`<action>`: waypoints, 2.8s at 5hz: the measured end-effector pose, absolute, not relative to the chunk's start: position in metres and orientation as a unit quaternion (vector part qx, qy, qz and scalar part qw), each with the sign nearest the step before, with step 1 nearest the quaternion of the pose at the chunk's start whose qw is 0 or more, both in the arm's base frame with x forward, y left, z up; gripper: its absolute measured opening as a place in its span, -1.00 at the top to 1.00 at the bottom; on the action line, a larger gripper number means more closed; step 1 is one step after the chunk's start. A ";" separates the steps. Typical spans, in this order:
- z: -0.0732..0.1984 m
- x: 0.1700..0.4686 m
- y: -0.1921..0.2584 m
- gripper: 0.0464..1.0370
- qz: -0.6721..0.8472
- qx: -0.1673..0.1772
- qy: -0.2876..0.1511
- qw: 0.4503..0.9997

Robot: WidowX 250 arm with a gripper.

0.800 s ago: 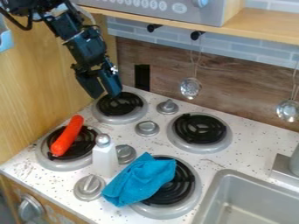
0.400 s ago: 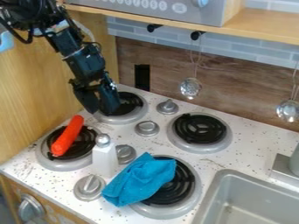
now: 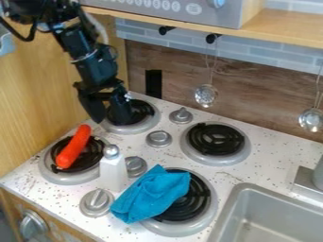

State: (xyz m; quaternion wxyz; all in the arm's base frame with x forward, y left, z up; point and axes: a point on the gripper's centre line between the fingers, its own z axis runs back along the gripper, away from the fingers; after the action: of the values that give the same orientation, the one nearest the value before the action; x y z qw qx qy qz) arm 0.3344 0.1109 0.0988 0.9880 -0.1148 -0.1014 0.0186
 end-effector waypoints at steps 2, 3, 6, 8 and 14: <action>0.091 0.325 0.102 -0.93 0.031 -0.058 -0.084 0.994; 0.083 0.321 0.098 -0.93 0.030 -0.017 -0.063 0.997; 0.068 0.304 0.100 -0.93 0.015 0.044 -0.033 0.998; 0.060 0.303 0.101 -0.93 0.003 0.053 -0.043 0.998; 0.022 0.312 0.104 -0.21 0.016 0.024 -0.126 0.992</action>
State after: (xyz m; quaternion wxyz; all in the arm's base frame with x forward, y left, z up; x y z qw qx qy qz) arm 0.3122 0.1039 0.0223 0.9916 0.0241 -0.1262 0.0165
